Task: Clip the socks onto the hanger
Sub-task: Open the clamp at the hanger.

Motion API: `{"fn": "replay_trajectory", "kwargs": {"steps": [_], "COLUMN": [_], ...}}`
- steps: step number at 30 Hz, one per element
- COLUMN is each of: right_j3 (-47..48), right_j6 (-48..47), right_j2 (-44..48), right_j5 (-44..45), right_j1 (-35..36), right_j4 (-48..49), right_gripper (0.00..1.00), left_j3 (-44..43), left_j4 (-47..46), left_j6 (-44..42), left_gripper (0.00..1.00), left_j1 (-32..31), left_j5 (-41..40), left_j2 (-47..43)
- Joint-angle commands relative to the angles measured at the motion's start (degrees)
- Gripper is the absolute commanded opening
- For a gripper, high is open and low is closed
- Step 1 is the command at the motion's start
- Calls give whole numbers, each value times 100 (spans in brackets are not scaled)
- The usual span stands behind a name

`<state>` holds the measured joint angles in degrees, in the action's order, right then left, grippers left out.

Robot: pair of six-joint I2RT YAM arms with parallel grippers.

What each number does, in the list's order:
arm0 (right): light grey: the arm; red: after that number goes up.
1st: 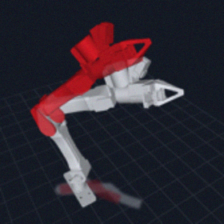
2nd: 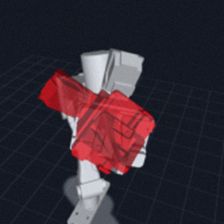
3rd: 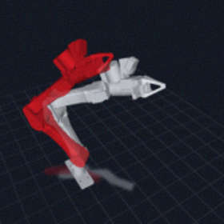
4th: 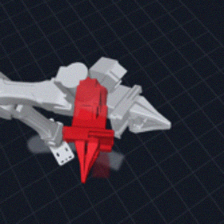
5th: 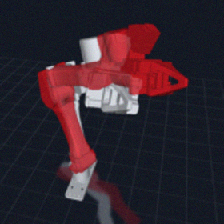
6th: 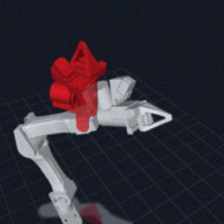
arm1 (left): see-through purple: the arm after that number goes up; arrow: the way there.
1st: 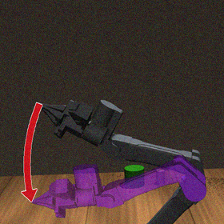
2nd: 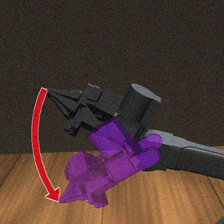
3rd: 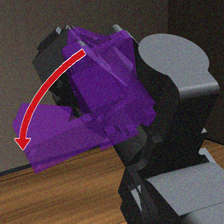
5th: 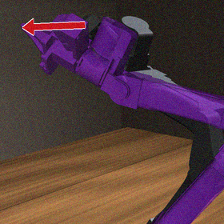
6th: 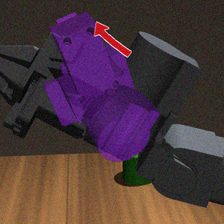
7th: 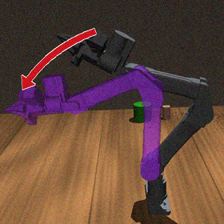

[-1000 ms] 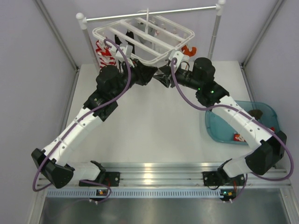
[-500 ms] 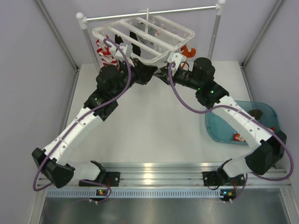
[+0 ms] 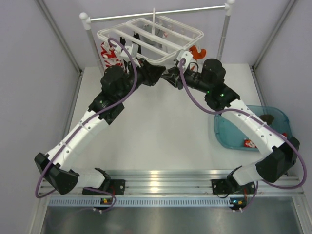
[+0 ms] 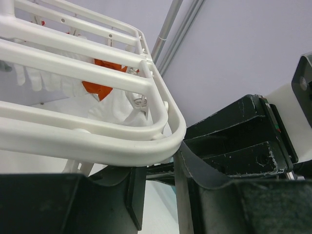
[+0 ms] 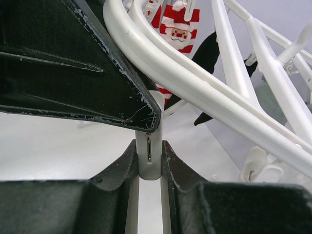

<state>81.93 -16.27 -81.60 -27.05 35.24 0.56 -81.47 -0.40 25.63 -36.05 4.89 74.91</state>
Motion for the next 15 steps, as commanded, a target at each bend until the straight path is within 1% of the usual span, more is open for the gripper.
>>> {"fn": "replay_trajectory", "kwargs": {"steps": [1, 10, 13, 15], "right_j3": [385, 385, 376, 359], "right_j6": [396, 564, 643, 643], "right_j2": [-5, 4, 4, 4], "right_j5": [-407, -380, -389, -389], "right_j1": [149, 185, 185, 193], "right_j4": [173, 138, 146, 155], "right_gripper": [0, 0, 0, 0], "left_j3": [-229, -211, -211, -211], "left_j4": [-531, -575, -575, -584], "left_j6": [12, 65, 83, 109], "left_gripper": [32, 38, 41, 38], "left_j1": [-33, -33, -25, -33], "left_j5": [4, 30, 13, -57], "left_j2": [129, 190, 199, 190]}}
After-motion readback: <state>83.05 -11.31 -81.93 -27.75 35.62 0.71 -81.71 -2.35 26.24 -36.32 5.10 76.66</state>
